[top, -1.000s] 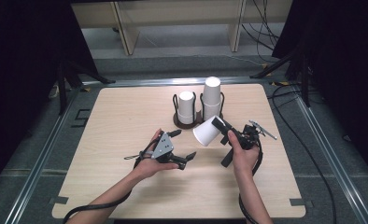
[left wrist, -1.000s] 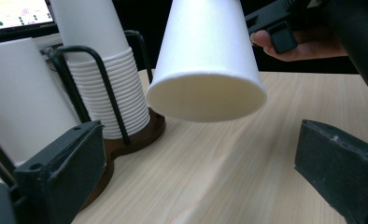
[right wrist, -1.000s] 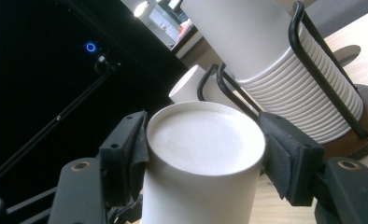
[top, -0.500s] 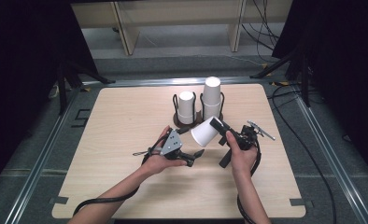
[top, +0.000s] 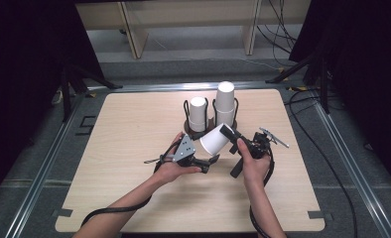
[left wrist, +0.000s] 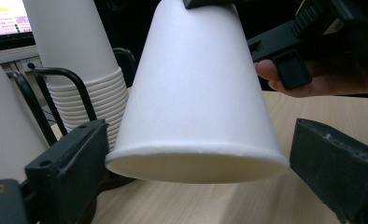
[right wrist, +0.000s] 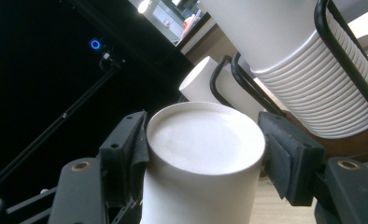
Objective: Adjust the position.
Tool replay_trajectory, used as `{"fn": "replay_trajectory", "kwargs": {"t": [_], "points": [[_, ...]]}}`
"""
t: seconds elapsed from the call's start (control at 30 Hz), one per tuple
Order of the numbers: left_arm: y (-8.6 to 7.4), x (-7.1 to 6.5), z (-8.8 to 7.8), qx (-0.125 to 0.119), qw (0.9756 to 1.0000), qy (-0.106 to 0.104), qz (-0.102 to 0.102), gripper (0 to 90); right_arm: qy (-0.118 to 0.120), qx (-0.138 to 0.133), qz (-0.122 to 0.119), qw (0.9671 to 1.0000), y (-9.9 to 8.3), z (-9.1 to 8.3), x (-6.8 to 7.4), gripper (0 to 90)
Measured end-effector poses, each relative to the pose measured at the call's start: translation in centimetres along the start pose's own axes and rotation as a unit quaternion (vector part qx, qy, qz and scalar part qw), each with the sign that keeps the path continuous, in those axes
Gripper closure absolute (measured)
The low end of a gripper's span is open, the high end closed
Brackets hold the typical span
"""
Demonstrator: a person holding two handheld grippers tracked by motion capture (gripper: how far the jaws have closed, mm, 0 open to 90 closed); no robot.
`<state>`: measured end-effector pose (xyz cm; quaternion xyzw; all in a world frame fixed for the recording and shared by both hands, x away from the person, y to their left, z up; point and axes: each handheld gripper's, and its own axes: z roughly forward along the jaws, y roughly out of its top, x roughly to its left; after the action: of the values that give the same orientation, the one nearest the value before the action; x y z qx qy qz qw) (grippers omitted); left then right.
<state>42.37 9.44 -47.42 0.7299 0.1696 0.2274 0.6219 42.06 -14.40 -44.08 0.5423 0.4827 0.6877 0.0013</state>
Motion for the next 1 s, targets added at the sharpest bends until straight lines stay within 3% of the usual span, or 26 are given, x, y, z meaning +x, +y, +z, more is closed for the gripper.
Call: {"fn": "replay_trajectory", "kwargs": {"t": [0.23,0.27,0.37,0.5,0.53,0.73,0.83,0.93,1.0], "points": [[-0.3,0.1,0.3,-0.002,1.0,0.002,-0.001,7.0,-0.008,-0.003,0.012,0.9999,0.0,0.2,0.0,36.1],[-0.3,0.1,0.3,0.002,1.0,0.003,0.001,8.6,0.003,-0.002,0.003,1.0,-0.1,0.2,-0.1,36.2],[-0.3,0.2,0.3,0.001,1.0,0.007,0.002,11.5,-0.001,-0.002,0.005,1.0,-0.1,0.2,-0.1,36.1],[-0.3,0.2,0.2,0.002,1.0,0.007,0.004,14.9,0.002,0.003,0.027,0.9996,-0.1,0.0,0.1,36.0],[-0.2,0.2,0.2,0.002,1.0,0.008,0.004,15.5,-0.004,-0.001,0.008,1.0,0.0,0.1,-0.1,35.8],[-0.2,0.5,-0.1,-0.002,1.0,0.007,0.003,22.0,0.003,-0.003,0.013,0.9999,-0.1,0.1,-0.1,34.2],[-0.1,0.7,-0.4,-0.004,1.0,0.004,-0.003,24.9,0.01,-0.007,0.0,0.9999,-0.1,0.3,-0.2,32.6],[0.0,0.9,-0.7,-0.004,1.0,0.0,-0.005,27.5,-0.002,0.001,0.001,1.0,0.0,0.3,-0.1,31.3],[0.1,1.0,-0.8,-0.004,1.0,-0.002,-0.005,28.9,0.006,-0.002,-0.003,1.0,-0.1,0.3,-0.2,31.3]]}}
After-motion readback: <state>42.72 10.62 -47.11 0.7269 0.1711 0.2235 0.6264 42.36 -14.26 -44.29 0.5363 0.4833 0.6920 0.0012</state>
